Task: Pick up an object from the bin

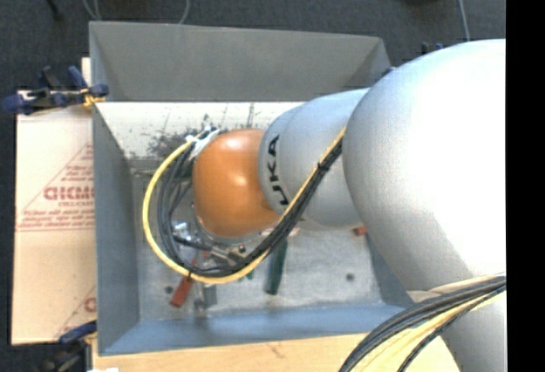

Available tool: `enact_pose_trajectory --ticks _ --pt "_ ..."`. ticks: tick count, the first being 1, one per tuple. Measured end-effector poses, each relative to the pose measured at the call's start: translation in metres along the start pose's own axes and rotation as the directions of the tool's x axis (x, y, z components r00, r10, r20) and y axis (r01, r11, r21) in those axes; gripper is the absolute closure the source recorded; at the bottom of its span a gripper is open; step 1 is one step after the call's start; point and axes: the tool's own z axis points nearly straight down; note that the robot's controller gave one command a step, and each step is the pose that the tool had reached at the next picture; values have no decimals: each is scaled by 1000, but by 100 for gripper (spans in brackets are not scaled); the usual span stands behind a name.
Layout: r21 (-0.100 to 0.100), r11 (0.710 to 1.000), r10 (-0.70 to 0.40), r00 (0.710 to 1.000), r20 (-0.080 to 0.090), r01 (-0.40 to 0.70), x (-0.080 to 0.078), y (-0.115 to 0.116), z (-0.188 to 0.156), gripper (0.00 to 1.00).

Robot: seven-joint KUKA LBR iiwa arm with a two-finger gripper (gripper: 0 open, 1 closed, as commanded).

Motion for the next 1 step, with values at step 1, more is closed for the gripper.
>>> enact_pose_trajectory --ticks 1 --pt "-2 1000 6 1000 4 -6 -1 0 -3 100"
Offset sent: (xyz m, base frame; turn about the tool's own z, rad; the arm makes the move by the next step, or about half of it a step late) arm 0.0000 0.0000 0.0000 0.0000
